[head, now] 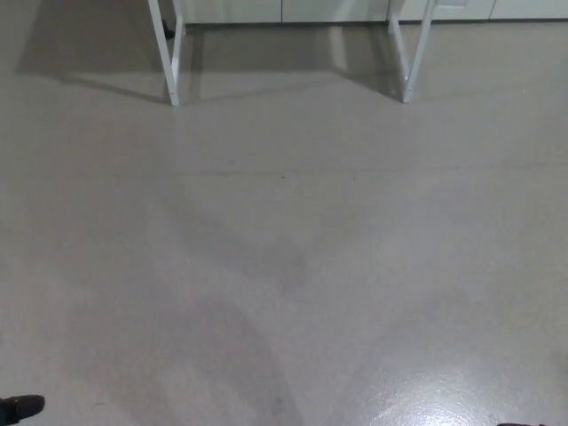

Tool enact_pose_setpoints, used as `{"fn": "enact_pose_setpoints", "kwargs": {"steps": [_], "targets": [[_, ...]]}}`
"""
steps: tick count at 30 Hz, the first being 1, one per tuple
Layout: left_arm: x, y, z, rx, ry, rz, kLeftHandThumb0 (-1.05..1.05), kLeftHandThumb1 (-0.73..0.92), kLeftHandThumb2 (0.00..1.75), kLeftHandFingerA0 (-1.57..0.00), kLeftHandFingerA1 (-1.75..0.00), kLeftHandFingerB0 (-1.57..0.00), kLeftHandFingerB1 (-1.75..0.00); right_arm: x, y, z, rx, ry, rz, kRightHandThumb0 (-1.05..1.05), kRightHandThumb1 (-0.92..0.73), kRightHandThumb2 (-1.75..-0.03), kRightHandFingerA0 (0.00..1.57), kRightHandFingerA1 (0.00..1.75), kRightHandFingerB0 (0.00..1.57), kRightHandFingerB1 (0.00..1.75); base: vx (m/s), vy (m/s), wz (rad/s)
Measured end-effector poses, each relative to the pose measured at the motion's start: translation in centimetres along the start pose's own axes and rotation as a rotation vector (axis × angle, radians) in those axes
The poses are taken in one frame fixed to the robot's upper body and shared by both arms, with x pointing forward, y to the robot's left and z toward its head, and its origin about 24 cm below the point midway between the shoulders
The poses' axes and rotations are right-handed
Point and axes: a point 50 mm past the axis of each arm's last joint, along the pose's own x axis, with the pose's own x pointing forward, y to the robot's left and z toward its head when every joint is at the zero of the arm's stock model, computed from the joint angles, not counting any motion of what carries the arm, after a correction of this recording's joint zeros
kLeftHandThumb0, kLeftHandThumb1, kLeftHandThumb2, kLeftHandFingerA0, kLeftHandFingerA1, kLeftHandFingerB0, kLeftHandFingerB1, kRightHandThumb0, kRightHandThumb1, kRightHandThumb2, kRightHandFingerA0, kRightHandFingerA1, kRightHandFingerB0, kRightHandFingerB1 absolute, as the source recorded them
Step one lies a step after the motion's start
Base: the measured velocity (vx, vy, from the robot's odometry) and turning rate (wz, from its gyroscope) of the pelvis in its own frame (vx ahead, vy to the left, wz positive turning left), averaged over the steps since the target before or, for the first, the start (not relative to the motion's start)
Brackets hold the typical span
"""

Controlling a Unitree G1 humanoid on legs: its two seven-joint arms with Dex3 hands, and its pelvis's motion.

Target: The robot walk towards a table in front and click the button on the base of the boilling pot using its left middle finger

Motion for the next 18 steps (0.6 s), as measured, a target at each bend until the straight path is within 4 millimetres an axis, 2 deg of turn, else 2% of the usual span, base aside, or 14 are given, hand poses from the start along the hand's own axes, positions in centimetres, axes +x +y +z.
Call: {"fn": "enact_pose_setpoints", "kwargs": {"steps": [6,10,14,18], "targets": [[-0.08,-0.07,-0.29,-0.013,0.000,-0.028,-0.16,0.44,0.53,-0.73,-0.49,-0.56,-0.40,-0.17,-0.03,-0.19,0.012,-0.022,0.000,-0.26,-0.58,-0.58,0.73,0.52,0.56,0.43,0.00,0.000,0.00],[-0.11,-0.09,-0.49,-0.020,0.005,-0.039,-0.17,0.43,0.53,-0.69,-0.48,-0.55,-0.39,-0.20,0.01,-0.26,0.020,-0.028,-0.001,-0.26,-0.58,-0.58,0.74,0.52,0.56,0.43,0.06,-0.009,0.06],[0.00,0.00,0.15,-0.017,-0.020,-0.043,-0.17,0.46,0.54,-0.71,-0.48,-0.57,-0.40,-0.28,0.03,-0.45,0.019,-0.025,0.000,-0.25,-0.58,-0.58,0.74,0.51,0.56,0.43,-0.10,-0.020,0.12],[-0.18,-0.31,-0.84,-0.012,0.006,-0.054,-0.18,0.47,0.54,-0.68,-0.47,-0.56,-0.39,-0.56,-0.13,-0.95,0.021,-0.013,-0.008,-0.26,-0.58,-0.57,0.74,0.52,0.55,0.43,0.05,0.036,-0.07]]}}
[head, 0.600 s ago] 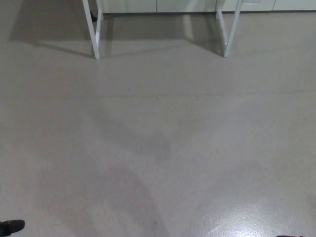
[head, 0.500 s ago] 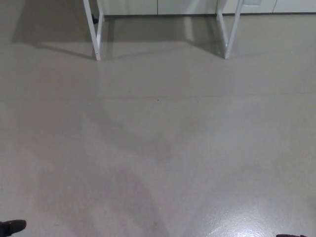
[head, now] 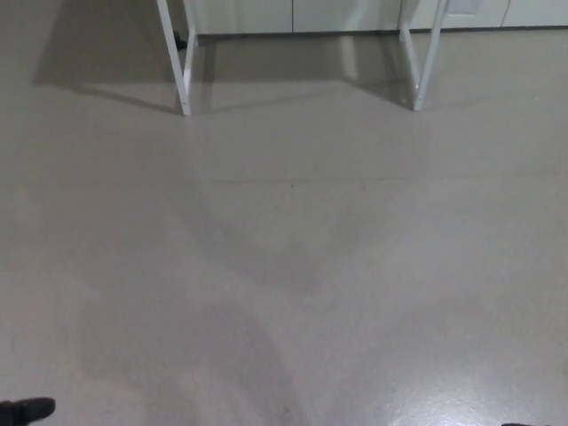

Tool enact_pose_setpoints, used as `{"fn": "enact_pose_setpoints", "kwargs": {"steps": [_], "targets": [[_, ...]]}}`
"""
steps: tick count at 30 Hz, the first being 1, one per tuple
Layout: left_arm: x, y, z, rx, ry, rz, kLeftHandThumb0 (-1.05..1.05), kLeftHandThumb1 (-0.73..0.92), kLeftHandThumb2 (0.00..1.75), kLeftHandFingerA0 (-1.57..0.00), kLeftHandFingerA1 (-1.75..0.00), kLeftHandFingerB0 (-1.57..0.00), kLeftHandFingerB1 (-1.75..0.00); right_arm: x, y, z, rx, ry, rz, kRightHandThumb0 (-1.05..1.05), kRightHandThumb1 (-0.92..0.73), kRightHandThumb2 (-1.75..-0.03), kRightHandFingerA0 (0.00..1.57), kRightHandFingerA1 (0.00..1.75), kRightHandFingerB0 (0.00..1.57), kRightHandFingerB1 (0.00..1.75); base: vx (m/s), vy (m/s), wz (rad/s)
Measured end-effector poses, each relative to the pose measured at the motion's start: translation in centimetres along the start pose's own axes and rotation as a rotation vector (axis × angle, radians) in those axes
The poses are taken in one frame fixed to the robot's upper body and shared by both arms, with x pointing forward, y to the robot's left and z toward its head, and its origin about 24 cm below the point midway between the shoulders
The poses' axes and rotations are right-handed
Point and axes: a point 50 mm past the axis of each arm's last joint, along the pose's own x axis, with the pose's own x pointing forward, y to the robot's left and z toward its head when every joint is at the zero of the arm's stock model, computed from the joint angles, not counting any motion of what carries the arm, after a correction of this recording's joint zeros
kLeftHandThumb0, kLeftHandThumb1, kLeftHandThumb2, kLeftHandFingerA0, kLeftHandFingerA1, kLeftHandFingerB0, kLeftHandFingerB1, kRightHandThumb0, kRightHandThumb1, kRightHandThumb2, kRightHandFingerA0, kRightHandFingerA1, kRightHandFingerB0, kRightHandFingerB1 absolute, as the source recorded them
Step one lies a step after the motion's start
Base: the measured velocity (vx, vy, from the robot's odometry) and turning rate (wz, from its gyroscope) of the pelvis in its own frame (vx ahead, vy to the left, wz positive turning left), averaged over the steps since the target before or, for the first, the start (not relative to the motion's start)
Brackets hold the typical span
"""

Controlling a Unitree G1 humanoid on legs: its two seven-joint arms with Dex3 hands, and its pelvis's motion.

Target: The robot walk towards a table in front and click the button on the base of the boilling pot using its left middle finger

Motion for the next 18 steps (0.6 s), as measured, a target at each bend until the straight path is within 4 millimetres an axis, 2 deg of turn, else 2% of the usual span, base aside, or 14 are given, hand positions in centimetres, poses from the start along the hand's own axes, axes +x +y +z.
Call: {"fn": "enact_pose_setpoints", "kwargs": {"steps": [4,6,9,10,11,13,15,18], "targets": [[-0.2,-0.2,-1.0,0.002,0.027,-0.003,-0.26,0.43,0.60,-0.64,-0.50,-0.51,-0.43,-0.5,-0.2,-0.9,-0.004,0.022,-0.003,-0.25,-0.60,-0.58,0.73,0.51,0.54,0.42,0.14,0.238,-0.23],[-0.2,-0.6,-1.2,-0.004,0.025,-0.006,-0.17,0.48,0.57,-0.60,-0.50,-0.52,-0.41,-0.8,0.0,-1.4,-0.003,0.037,0.004,-0.24,-0.59,-0.57,0.72,0.50,0.54,0.43,0.52,-0.121,0.02],[-0.2,-0.6,-0.5,-0.025,-0.030,0.023,-0.12,0.50,0.56,-0.55,-0.46,-0.52,-0.40,-0.9,0.4,-1.7,0.003,0.043,0.014,-0.24,-0.59,-0.57,0.72,0.49,0.55,0.43,0.19,0.196,0.05],[-0.2,-1.0,-0.2,-0.040,-0.060,0.037,-0.10,0.51,0.56,-0.55,-0.46,-0.54,-0.40,-0.9,0.6,-1.8,0.006,0.045,0.017,-0.25,-0.59,-0.57,0.72,0.49,0.55,0.43,0.23,0.165,0.04],[-0.2,-1.2,0.0,-0.052,-0.078,0.047,-0.17,0.51,0.60,-0.51,-0.46,-0.51,-0.40,-0.9,0.8,-1.8,0.009,0.043,0.019,-0.25,-0.59,-0.57,0.72,0.49,0.55,0.43,0.19,0.114,0.05],[-0.2,-2.1,0.1,-0.080,-0.118,0.066,-0.13,0.54,0.56,-0.52,-0.44,-0.50,-0.36,-0.8,1.0,-1.8,0.015,0.039,0.023,-0.25,-0.60,-0.58,0.72,0.49,0.54,0.42,0.23,0.071,0.03],[-0.5,-3.2,0.0,-0.096,-0.154,0.078,-0.20,0.50,0.60,-0.46,-0.44,-0.47,-0.38,-0.9,1.4,-1.8,0.017,0.037,0.028,-0.24,-0.61,-0.58,0.72,0.49,0.53,0.42,0.23,0.031,0.10],[-1.3,-4.5,-0.4,-0.114,-0.191,0.098,-0.15,0.51,0.58,-0.45,-0.43,-0.47,-0.37,-1.0,1.7,-2.0,0.019,0.037,0.030,-0.25,-0.60,-0.58,0.71,0.48,0.54,0.42,0.26,-0.017,0.10]]}}
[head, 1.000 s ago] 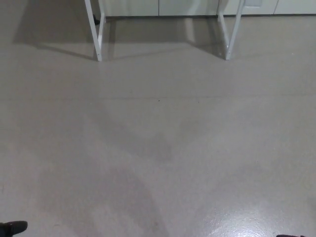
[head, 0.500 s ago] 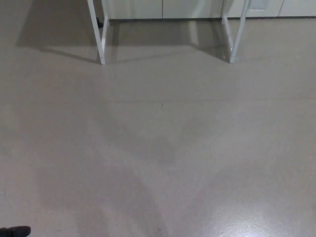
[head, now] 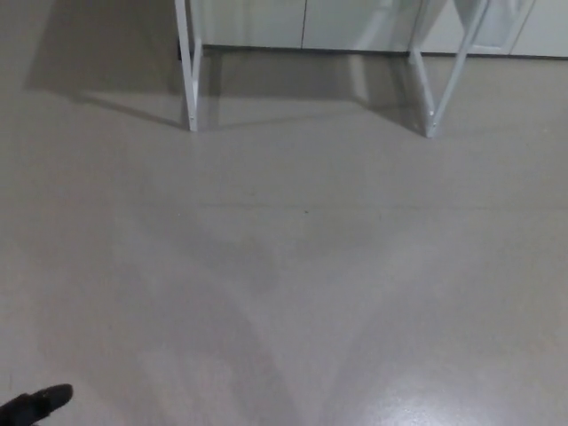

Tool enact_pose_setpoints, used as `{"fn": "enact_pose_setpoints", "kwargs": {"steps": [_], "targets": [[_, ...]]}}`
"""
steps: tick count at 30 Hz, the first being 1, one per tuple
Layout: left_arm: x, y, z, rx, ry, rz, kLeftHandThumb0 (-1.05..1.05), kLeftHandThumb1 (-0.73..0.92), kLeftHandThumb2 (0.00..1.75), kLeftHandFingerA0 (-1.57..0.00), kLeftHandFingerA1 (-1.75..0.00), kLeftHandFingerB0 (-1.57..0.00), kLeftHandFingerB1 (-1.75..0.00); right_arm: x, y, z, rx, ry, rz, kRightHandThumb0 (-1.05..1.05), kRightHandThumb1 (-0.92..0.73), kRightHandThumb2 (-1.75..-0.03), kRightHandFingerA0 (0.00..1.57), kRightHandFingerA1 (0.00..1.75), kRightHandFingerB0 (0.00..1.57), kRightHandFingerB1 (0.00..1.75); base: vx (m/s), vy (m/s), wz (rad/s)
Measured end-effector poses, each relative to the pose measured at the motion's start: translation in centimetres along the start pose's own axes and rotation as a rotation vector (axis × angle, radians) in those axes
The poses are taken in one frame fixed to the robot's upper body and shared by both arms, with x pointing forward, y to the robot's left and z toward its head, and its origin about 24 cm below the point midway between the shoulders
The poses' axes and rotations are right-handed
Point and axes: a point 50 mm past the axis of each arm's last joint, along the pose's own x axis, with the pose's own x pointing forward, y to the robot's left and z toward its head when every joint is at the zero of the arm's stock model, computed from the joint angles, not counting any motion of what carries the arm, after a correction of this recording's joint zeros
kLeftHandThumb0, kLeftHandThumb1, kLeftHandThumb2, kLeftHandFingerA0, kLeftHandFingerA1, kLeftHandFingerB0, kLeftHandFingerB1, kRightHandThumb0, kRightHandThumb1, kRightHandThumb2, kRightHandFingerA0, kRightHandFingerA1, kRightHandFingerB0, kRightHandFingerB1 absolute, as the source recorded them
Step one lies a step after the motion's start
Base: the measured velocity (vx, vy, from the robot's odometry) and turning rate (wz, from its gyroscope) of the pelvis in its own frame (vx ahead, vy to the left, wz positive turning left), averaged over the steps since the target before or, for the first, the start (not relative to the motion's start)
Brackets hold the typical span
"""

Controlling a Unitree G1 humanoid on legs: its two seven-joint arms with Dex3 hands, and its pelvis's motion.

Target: The robot walk towards a table in front and click the button on the base of the boilling pot using its left middle finger

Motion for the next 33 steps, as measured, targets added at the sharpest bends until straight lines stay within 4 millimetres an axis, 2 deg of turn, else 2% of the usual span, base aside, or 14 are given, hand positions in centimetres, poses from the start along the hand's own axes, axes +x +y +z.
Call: {"fn": "enact_pose_setpoints", "kwargs": {"steps": [5,13,15,18,23,24,33], "targets": [[-1.8,0.0,-0.7,0.014,-0.019,0.035,-0.18,0.48,0.58,-0.46,-0.44,-0.48,-0.38,-0.6,0.7,-0.9,0.013,0.012,-0.001,-0.24,-0.60,-0.58,0.71,0.50,0.54,0.42,0.33,-0.150,0.28],[-1.2,0.0,0.5,0.021,-0.056,0.051,-0.13,0.46,0.56,-0.50,-0.45,-0.50,-0.38,0.3,0.5,0.7,0.005,-0.050,-0.024,-0.25,-0.61,-0.58,0.73,0.52,0.53,0.43,0.24,-0.102,0.12],[-1.1,0.1,0.6,0.016,-0.059,0.054,-0.09,0.51,0.55,-0.51,-0.43,-0.49,-0.36,0.1,0.4,0.4,-0.001,-0.047,-0.025,-0.25,-0.60,-0.58,0.76,0.53,0.54,0.43,0.13,0.031,-0.07],[-1.1,0.3,0.5,0.011,-0.055,0.059,-0.13,0.48,0.56,-0.50,-0.44,-0.50,-0.38,-0.3,0.4,-0.2,-0.007,-0.031,-0.028,-0.25,-0.60,-0.58,0.75,0.55,0.54,0.43,0.16,0.116,-0.05],[-0.7,0.8,1.3,0.011,-0.071,0.076,-0.09,0.49,0.54,-0.54,-0.44,-0.50,-0.36,0.4,0.6,0.9,-0.015,-0.069,-0.020,-0.25,-0.60,-0.58,0.75,0.53,0.54,0.44,0.17,0.150,0.05],[-0.8,0.9,1.2,0.012,-0.068,0.077,-0.16,0.46,0.57,-0.51,-0.44,-0.50,-0.39,0.4,0.6,1.0,-0.019,-0.073,-0.017,-0.26,-0.59,-0.57,0.76,0.54,0.55,0.43,0.10,0.013,0.00],[-1.3,1.3,0.2,0.023,-0.029,0.086,-0.18,0.46,0.57,-0.55,-0.45,-0.51,-0.39,0.0,1.0,0.4,-0.043,-0.059,0.001,-0.24,-0.61,-0.58,0.73,0.53,0.53,0.43,0.09,-0.131,0.06]]}}
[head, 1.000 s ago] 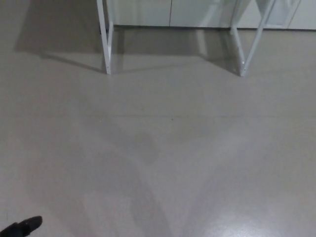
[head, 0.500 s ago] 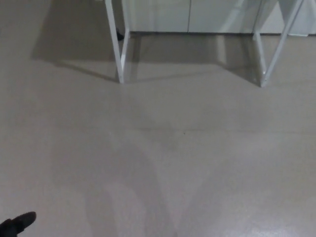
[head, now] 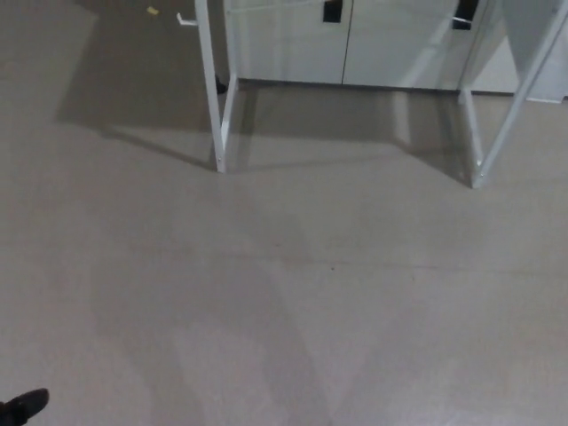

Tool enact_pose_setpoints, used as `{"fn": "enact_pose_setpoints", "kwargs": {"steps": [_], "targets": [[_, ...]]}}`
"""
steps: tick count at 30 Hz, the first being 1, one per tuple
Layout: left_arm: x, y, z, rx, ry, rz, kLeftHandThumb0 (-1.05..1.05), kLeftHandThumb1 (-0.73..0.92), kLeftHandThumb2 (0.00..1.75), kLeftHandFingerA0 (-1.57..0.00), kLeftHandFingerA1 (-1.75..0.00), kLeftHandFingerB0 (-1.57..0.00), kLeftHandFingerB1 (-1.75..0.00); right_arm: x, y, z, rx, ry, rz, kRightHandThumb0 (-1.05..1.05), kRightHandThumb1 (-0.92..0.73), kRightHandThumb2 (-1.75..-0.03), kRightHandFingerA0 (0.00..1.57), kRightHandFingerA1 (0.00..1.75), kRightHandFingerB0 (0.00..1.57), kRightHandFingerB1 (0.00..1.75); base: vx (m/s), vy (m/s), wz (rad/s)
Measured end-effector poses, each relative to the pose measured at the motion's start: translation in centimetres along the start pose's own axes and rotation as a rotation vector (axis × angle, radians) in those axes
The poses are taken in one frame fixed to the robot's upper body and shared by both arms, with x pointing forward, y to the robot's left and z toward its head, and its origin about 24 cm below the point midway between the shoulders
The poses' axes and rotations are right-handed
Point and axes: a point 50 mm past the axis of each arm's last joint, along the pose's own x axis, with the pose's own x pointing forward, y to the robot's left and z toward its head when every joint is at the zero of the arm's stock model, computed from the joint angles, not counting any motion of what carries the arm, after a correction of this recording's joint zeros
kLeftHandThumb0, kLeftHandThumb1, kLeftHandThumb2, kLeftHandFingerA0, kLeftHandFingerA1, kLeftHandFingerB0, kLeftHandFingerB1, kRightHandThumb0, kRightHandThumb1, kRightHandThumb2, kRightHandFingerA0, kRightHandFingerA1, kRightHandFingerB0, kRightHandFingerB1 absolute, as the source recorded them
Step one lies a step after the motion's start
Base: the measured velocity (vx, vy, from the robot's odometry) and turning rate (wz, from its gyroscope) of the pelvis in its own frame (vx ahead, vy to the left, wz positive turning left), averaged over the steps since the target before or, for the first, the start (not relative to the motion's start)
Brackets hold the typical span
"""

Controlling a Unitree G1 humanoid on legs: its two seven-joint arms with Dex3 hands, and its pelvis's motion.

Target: The robot walk towards a table in front and click the button on the base of the boilling pot using its left middle finger

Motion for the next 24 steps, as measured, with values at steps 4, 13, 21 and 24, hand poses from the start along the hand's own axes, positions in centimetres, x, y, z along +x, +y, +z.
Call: {"fn": "enact_pose_setpoints", "kwargs": {"steps": [4,13,21,24], "targets": [[-0.1,-0.3,-0.1,0.005,0.004,-0.012,-0.19,0.47,0.58,-0.52,-0.44,-0.50,-0.39,-0.2,-0.5,-0.2,-0.018,0.007,-0.007,-0.24,-0.61,-0.58,0.74,0.54,0.53,0.44,0.18,-0.052,0.09],[-0.8,-0.2,-1.5,0.025,0.054,-0.024,-0.21,0.44,0.59,-0.53,-0.47,-0.49,-0.40,-1.3,-0.3,-1.5,-0.036,0.041,0.005,-0.24,-0.61,-0.58,0.75,0.55,0.53,0.45,0.12,-0.058,-0.05],[-1.8,0.4,-2.5,0.058,0.084,-0.031,-0.17,0.46,0.57,-0.56,-0.47,-0.52,-0.40,-2.1,0.1,-2.3,-0.053,0.047,0.028,-0.26,-0.61,-0.58,0.75,0.55,0.53,0.45,0.26,0.116,-0.01],[-1.7,0.4,-2.4,0.056,0.079,-0.032,-0.20,0.47,0.59,-0.53,-0.46,-0.51,-0.40,-1.9,0.1,-2.1,-0.059,0.038,0.032,-0.25,-0.60,-0.57,0.73,0.57,0.55,0.45,0.20,-0.104,0.11]]}}
